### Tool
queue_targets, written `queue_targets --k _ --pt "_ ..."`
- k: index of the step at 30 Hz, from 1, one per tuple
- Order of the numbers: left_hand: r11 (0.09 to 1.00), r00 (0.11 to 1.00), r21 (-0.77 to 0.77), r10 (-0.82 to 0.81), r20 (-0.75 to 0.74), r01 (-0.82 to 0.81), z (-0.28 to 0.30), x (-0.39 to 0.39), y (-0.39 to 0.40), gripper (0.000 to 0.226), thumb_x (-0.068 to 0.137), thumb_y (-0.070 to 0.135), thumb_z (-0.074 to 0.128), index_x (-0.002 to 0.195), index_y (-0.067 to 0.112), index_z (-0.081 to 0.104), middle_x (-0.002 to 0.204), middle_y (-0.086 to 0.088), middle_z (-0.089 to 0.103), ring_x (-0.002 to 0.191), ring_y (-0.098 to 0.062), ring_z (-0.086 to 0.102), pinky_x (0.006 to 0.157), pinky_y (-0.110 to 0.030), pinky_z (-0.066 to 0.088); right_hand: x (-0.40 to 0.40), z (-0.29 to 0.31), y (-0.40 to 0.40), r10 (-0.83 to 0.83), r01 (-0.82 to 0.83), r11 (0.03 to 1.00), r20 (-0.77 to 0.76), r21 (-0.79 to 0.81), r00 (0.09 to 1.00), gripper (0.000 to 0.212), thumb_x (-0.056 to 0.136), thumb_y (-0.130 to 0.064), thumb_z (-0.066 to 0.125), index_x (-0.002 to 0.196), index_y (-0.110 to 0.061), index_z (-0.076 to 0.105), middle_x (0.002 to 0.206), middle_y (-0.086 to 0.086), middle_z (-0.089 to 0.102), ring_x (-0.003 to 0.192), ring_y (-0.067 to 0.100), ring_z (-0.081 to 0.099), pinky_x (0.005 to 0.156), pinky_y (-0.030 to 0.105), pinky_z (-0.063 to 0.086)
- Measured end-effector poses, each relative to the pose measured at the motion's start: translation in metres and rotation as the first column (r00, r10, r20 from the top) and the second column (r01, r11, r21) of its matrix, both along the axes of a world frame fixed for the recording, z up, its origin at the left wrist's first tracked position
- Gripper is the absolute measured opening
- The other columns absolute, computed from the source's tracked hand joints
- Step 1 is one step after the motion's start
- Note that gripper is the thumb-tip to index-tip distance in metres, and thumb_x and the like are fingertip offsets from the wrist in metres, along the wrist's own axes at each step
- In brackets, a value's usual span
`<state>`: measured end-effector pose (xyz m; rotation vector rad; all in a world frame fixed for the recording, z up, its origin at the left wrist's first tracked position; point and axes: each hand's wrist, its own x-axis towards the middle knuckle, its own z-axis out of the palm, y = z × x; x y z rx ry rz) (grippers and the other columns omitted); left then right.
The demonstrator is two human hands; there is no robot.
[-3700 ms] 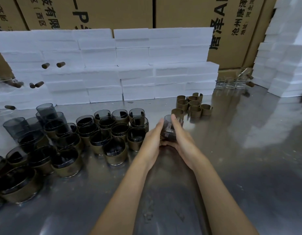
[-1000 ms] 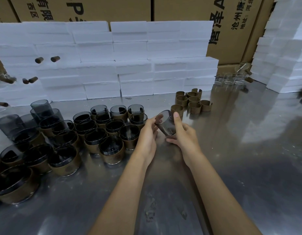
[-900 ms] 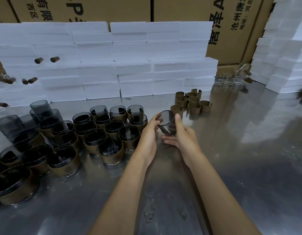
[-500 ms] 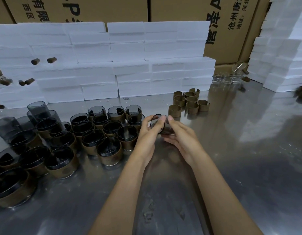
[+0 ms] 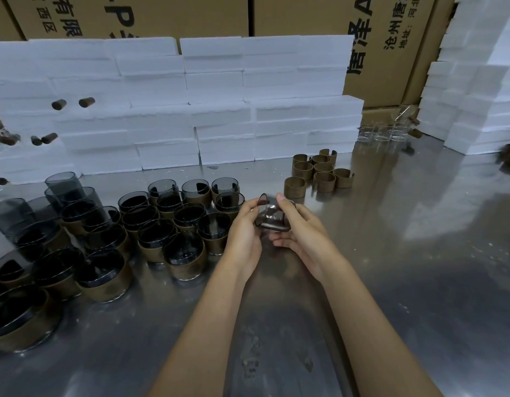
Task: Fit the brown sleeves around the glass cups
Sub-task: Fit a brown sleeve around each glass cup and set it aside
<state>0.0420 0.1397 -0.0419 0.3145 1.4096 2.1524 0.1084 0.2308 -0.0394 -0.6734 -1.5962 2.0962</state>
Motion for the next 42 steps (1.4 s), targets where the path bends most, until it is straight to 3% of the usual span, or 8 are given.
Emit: queue_targets --k 8,13,19,24,27,34,37,42 --pt "0.998 0.998 -0.015 -0.053 -0.029 0.053 0.0 0.0 0.003 0.034 0.107 0.017 0.044 0.131 0.002 0.063 0.116 -0.015 0.068 0.105 -0.023 0.062 0.094 -0.036 0.045 0.0 -0.002 0.0 -0.089 0.084 0.992 -0.054 -0.094 0.995 0.047 0.087 -0.046 0.078 0.116 -0.01 0.068 0.095 0.012 0.075 0.069 0.019 0.072 0.063 0.028 0.058" --pt "0.997 0.992 -0.036 -0.077 -0.102 0.074 -0.005 0.0 0.006 0.04 0.108 0.034 0.047 0.088 0.023 0.08 0.094 -0.003 0.078 0.086 -0.012 0.073 0.072 -0.027 0.055 -0.002 -0.006 -0.002 -0.216 0.225 0.939 -0.062 0.26 0.974 0.035 0.082 -0.046 0.083 0.105 -0.034 0.059 0.104 0.004 0.072 0.094 0.018 0.074 0.083 0.033 0.061" --pt "0.998 0.995 0.057 -0.034 0.095 0.028 0.0 -0.001 0.004 0.042 0.112 0.028 0.035 0.135 0.003 0.06 0.115 -0.016 0.07 0.09 -0.02 0.07 0.076 -0.03 0.05 -0.006 -0.009 -0.007 -0.217 0.256 0.843 -0.138 0.473 0.967 0.038 0.084 -0.046 0.08 0.113 -0.033 0.061 0.113 0.0 0.061 0.09 0.01 0.059 0.083 0.024 0.051" --pt "0.995 0.993 0.073 -0.078 0.092 0.071 0.002 0.002 0.001 0.04 0.108 0.041 0.042 0.115 0.007 0.063 0.1 -0.013 0.073 0.092 -0.023 0.068 0.084 -0.035 0.048 -0.008 -0.014 -0.01 -0.252 0.266 0.801 -0.1 0.536 0.962 0.045 0.08 -0.051 0.082 0.101 -0.023 0.054 0.064 -0.018 0.056 0.06 -0.004 0.053 0.059 0.016 0.044" --pt "0.988 0.99 0.069 -0.138 0.021 0.137 0.002 0.002 0.0 0.039 0.105 0.044 0.047 0.112 0.009 0.063 0.092 -0.008 0.073 0.08 -0.016 0.07 0.074 -0.033 0.046 -0.008 -0.011 -0.009 -0.27 0.274 0.792 -0.089 0.546 0.959 0.042 0.089 -0.048 0.075 0.099 -0.014 0.054 0.069 0.0 0.062 0.066 0.014 0.06 0.069 0.042 0.056" --pt "0.999 0.999 0.022 0.033 0.027 -0.034 0.0 0.0 0.006 0.04 0.1 0.047 0.06 0.12 0.012 0.062 0.104 -0.016 0.071 0.084 -0.027 0.074 0.064 -0.033 0.052 -0.015 -0.012 0.008 -0.354 0.381 0.818 -0.144 0.431 0.924 0.032 0.109 -0.023 0.047 0.079 -0.014 0.054 0.059 0.003 0.058 0.05 0.019 0.055 0.055 0.031 0.047" --pt "0.996 0.993 0.015 0.084 0.082 -0.086 -0.002 -0.002 0.009 0.042 0.1 0.052 0.058 0.121 0.017 0.064 0.095 -0.004 0.077 0.083 -0.027 0.078 0.057 -0.028 0.057 -0.031 -0.012 0.037 -0.45 0.405 0.793 -0.011 0.454 0.893 0.023 0.108 -0.019 0.044 0.1 -0.011 0.064 0.088 0.014 0.067 0.078 0.025 0.065 0.075 0.038 0.053" --pt "0.995 0.991 0.024 0.098 0.095 -0.101 -0.004 -0.006 0.011 0.039 0.096 0.054 0.064 0.112 0.02 0.071 0.12 -0.015 0.069 0.108 -0.034 0.072 0.055 -0.031 0.059 -0.06 -0.008 0.073 -0.404 -0.028 0.571 0.311 0.82 0.86 0.04 0.108 -0.035 0.036 0.146 -0.033 0.048 0.136 0.011 0.064 0.124 0.038 0.058 0.097 0.042 0.044"
